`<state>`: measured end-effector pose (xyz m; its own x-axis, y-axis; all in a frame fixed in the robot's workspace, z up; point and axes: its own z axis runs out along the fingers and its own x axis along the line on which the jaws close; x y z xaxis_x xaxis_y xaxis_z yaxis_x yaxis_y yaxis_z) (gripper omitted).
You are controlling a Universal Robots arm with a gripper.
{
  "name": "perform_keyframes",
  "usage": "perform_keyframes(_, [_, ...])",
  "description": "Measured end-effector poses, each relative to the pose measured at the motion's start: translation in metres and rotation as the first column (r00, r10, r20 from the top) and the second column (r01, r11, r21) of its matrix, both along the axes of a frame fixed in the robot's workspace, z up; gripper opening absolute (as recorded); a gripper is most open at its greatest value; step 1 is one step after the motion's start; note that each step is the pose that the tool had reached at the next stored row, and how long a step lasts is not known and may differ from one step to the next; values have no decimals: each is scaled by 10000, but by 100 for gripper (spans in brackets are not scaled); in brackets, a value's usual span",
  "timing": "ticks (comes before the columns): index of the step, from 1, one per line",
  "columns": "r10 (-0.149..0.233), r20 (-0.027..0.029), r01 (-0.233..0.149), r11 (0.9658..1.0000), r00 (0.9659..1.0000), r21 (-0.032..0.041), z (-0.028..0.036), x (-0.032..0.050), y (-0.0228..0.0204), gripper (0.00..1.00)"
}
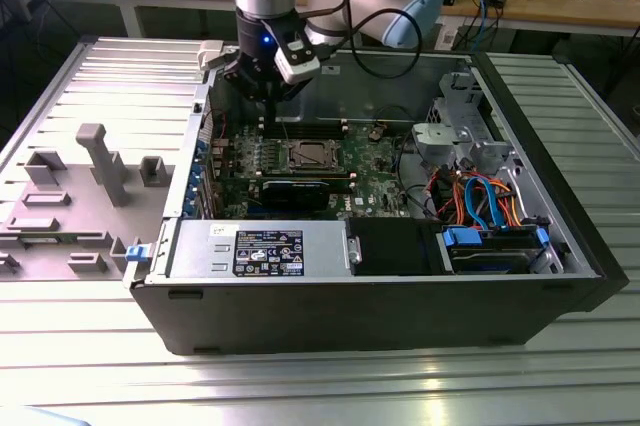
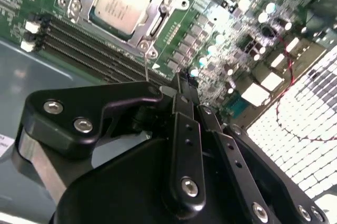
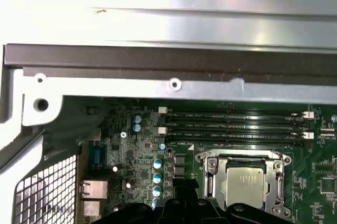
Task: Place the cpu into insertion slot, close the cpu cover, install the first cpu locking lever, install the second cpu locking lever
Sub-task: 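Install the first cpu locking lever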
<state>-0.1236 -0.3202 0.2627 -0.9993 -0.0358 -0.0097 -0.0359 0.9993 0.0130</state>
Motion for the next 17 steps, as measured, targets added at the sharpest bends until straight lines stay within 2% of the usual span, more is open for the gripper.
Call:
perform_keyframes(4, [1,-1,-1,10000,10000,38,0,-17,46,11])
perform_keyframes(6, [1,0,-1,9999,10000,110,-3,-17,71,11])
perform_keyframes(8, [1,0,-1,9999,10000,141,-8,-17,86,11])
perform_keyframes(17, [2,0,-2,9999,10000,140,-30,90,135,11])
